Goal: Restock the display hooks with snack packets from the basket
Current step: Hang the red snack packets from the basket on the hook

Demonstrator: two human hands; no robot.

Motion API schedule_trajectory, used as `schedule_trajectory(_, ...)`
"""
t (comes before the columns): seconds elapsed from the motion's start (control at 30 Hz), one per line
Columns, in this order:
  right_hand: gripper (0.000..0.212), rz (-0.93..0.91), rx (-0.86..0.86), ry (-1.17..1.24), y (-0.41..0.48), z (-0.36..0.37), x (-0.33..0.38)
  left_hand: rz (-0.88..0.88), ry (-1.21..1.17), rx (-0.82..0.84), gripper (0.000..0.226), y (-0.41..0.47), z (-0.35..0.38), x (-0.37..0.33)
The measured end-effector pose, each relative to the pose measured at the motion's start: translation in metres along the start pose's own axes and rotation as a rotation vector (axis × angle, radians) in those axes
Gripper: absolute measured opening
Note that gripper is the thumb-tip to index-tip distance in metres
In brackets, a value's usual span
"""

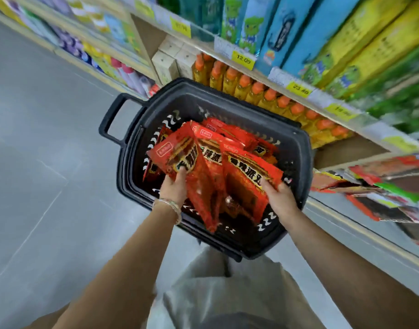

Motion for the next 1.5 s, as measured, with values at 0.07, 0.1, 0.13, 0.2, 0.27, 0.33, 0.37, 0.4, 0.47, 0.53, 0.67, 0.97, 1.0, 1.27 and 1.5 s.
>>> schedule_trajectory(0.07, 0.027, -0.060, -0.072, 0.012, -0.027, -0.010, 0.010, 0.039, 0.029, 0.064, 0.050, -0.020, 0.003, -0.011)
schedule_trajectory(0.1, 0.029, -0.101, -0.112, 0.024, -0.041, -0.015, 0.015, 0.061, 0.018, 0.120, 0.050, -0.029, 0.007, -0.017)
schedule_trajectory(0.13, 0.030, -0.154, -0.157, 0.039, -0.055, -0.022, 0.020, 0.079, -0.008, 0.186, 0.048, -0.040, 0.013, -0.024)
schedule_trajectory(0.2, 0.030, -0.283, -0.249, 0.097, -0.087, -0.039, 0.027, 0.112, -0.043, 0.295, 0.040, -0.062, 0.028, -0.040)
schedule_trajectory(0.27, 0.023, -0.383, -0.360, 0.178, -0.121, -0.065, 0.026, 0.188, 0.039, 0.361, 0.026, -0.080, 0.044, -0.056)
schedule_trajectory(0.33, 0.020, -0.436, -0.435, 0.285, -0.151, -0.091, 0.016, 0.287, 0.159, 0.389, 0.020, -0.101, 0.061, -0.074)
schedule_trajectory(0.37, 0.022, -0.456, -0.467, 0.327, -0.165, -0.103, 0.010, 0.329, 0.189, 0.397, 0.017, -0.112, 0.070, -0.081)
schedule_trajectory(0.4, 0.021, -0.481, -0.521, 0.335, -0.181, -0.117, 0.003, 0.367, 0.201, 0.410, 0.014, -0.123, 0.080, -0.087)
schedule_trajectory(0.47, 0.016, -0.526, -0.664, 0.319, -0.214, -0.147, -0.012, 0.452, 0.208, 0.443, 0.009, -0.148, 0.103, -0.099)
schedule_trajectory(0.53, 0.013, -0.525, -0.754, 0.290, -0.244, -0.178, -0.033, 0.536, 0.211, 0.489, 0.006, -0.178, 0.133, -0.107)
schedule_trajectory(0.67, 0.022, -0.492, -0.839, 0.287, -0.300, -0.245, -0.080, 0.728, 0.276, 0.532, 0.008, -0.243, 0.204, -0.116)
schedule_trajectory(0.97, 0.032, -0.560, -1.057, 0.196, -0.440, -0.418, -0.127, 0.921, 0.202, 0.478, 0.063, -0.381, 0.366, -0.130)
schedule_trajectory(1.0, 0.033, -0.587, -1.068, 0.168, -0.454, -0.435, -0.121, 0.925, 0.191, 0.464, 0.065, -0.395, 0.378, -0.136)
schedule_trajectory(1.27, 0.031, -0.886, -1.236, 0.122, -0.535, -0.549, -0.056, 1.206, 0.065, 0.539, 0.022, -0.493, 0.444, -0.215)
schedule_trajectory(1.5, 0.031, -1.006, -1.277, 0.162, -0.545, -0.633, 0.016, 1.302, -0.128, 0.639, 0.011, -0.535, 0.473, -0.287)
Point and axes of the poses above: each hand's wrist, its own y-axis towards the middle knuckle, its own z-axis out of the palm, x = y × z, the point moved 6 cm from there along y, towards the middle knuckle, and after that the axes turned 13 degrees about x, right-handed, at the moved point
